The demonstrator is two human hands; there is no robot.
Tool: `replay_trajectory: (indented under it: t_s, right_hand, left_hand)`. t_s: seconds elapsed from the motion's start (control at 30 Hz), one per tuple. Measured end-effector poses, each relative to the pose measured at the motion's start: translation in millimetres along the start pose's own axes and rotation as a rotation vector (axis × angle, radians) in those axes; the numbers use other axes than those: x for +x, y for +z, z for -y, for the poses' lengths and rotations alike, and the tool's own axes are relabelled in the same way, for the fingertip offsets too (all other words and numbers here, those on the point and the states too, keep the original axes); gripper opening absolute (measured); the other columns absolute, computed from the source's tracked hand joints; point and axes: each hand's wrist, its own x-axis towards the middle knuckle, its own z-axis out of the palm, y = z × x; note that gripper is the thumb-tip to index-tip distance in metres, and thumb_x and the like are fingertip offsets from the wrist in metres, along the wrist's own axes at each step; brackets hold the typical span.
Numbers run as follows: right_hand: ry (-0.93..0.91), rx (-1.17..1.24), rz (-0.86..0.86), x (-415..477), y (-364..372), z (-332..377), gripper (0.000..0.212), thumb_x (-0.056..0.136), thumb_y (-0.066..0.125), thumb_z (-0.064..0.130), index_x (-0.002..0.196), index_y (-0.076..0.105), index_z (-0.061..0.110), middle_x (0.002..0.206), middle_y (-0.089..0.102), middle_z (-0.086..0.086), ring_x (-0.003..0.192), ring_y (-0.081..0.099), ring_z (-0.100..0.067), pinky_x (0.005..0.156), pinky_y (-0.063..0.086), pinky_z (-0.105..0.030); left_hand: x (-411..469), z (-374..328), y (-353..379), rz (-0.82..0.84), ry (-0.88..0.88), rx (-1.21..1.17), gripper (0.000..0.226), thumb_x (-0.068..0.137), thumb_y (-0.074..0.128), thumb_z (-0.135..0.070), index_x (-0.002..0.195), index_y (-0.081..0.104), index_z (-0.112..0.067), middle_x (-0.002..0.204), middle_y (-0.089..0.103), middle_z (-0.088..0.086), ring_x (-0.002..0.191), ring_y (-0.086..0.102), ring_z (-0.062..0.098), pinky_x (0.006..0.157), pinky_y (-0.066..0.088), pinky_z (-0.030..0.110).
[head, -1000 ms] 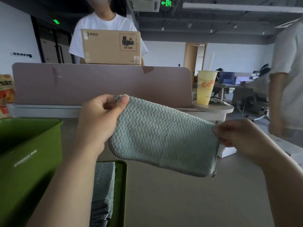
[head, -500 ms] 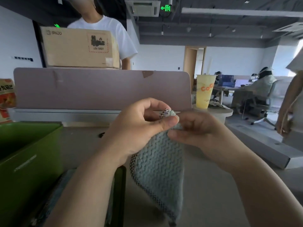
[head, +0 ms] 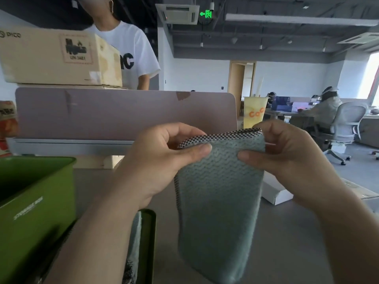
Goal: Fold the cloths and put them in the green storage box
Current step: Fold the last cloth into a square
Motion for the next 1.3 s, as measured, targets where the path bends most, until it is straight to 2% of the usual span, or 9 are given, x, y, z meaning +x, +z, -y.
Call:
replay_trajectory:
  t_s: [0.17, 0.3, 0.43, 0.67, 0.77, 0.87, 1.03, 1.17, 1.3]
  right_hand:
    - [-0.136, -0.018, -0.059, -1.9, 3.1, 5.4, 0.046, 0.073, 0.073, -0.005, 0.096, 0.061, 0.034, 0.105, 0.071, 0.001, 0.075, 0.073, -0.027, 0.068, 0.060, -0.035]
    - [-0.183, -0.084, -0.109, -6.0, 4.2, 11.8, 0.036, 0.078, 0.073, 0.004, 0.087, 0.065, 0.037, 0.076, 0.064, -0.035, 0.059, 0.055, -0.052, 0.044, 0.045, -0.046]
    - [-0.211, -0.073, -0.112, -7.6, 3.7, 17.8, 0.031, 0.077, 0.074, 0.003, 0.082, 0.067, 0.033, 0.076, 0.068, -0.022, 0.059, 0.056, -0.053, 0.049, 0.048, -0.055]
    - [-0.247, -0.083, -0.031, -6.2, 8.6, 17.9, 0.024, 0.065, 0.076, 0.043, 0.083, 0.073, 0.028, 0.091, 0.071, -0.008, 0.077, 0.060, -0.050, 0.065, 0.054, -0.057]
    - [-0.268, -0.091, -0.013, -6.5, 8.0, 16.9, 0.030, 0.070, 0.069, 0.053, 0.079, 0.072, 0.025, 0.080, 0.064, -0.031, 0.060, 0.055, -0.046, 0.047, 0.044, -0.044]
    - [-0.294, -0.131, -0.040, -7.4, 7.8, 19.2, 0.026, 0.073, 0.070, 0.050, 0.075, 0.073, 0.024, 0.071, 0.067, -0.021, 0.051, 0.050, -0.032, 0.045, 0.039, -0.033]
    - [-0.260, -0.163, -0.087, -6.7, 10.3, 20.5, 0.024, 0.067, 0.070, 0.038, 0.073, 0.073, 0.015, 0.067, 0.067, -0.021, 0.057, 0.052, -0.039, 0.047, 0.042, -0.036]
    - [-0.193, -0.126, -0.113, -5.4, 9.8, 21.1, 0.008, 0.070, 0.076, 0.021, 0.073, 0.071, 0.016, 0.073, 0.075, 0.005, 0.064, 0.069, -0.015, 0.061, 0.053, -0.014]
    - [-0.160, -0.112, -0.136, -4.5, 11.5, 21.5, 0.008, 0.074, 0.075, 0.013, 0.074, 0.068, 0.017, 0.069, 0.074, 0.013, 0.059, 0.068, -0.002, 0.058, 0.048, -0.008]
  left_hand:
    - [-1.1, -4.3, 0.5, -0.034, 0.023, 0.005, 0.030, 0.049, 0.076, -0.037, 0.079, 0.072, -0.039, 0.076, 0.073, -0.016, 0.073, 0.069, 0.001, 0.070, 0.048, 0.024]
    - [-1.6, -4.4, -1.3, -0.020, 0.023, -0.037, 0.032, 0.047, 0.078, -0.029, 0.077, 0.073, -0.037, 0.077, 0.074, -0.012, 0.074, 0.070, 0.005, 0.070, 0.050, 0.025]
    - [-2.3, -7.4, -1.0, -0.022, 0.025, -0.077, 0.031, 0.047, 0.078, -0.028, 0.077, 0.075, -0.031, 0.079, 0.075, -0.009, 0.077, 0.071, 0.009, 0.069, 0.054, 0.022]
    - [-5.2, -14.7, 1.3, -0.044, -0.003, -0.151, 0.032, 0.047, 0.075, -0.039, 0.076, 0.077, -0.026, 0.079, 0.076, -0.008, 0.073, 0.072, 0.007, 0.060, 0.052, 0.018]
    - [-6.2, -16.2, -0.7, -0.033, -0.039, -0.172, 0.036, 0.045, 0.076, -0.040, 0.076, 0.077, -0.023, 0.077, 0.077, -0.003, 0.072, 0.073, 0.011, 0.061, 0.053, 0.023]
    - [-6.3, -15.7, -2.5, -0.014, -0.078, -0.191, 0.033, 0.049, 0.076, -0.036, 0.078, 0.077, -0.018, 0.079, 0.077, 0.001, 0.072, 0.073, 0.016, 0.061, 0.054, 0.026]
    - [-5.8, -14.4, 0.0, -0.037, -0.081, -0.217, 0.032, 0.044, 0.077, -0.034, 0.072, 0.077, -0.020, 0.073, 0.076, 0.001, 0.067, 0.073, 0.013, 0.056, 0.053, 0.021]
    - [-5.1, -13.1, 1.0, -0.055, -0.098, -0.213, 0.036, 0.039, 0.079, -0.036, 0.070, 0.077, -0.019, 0.072, 0.076, 0.001, 0.066, 0.072, 0.014, 0.058, 0.054, 0.024]
    - [-4.3, -11.3, 2.6, -0.073, -0.101, -0.225, 0.035, 0.036, 0.081, -0.035, 0.064, 0.071, -0.018, 0.068, 0.074, 0.000, 0.062, 0.071, 0.013, 0.054, 0.052, 0.022]
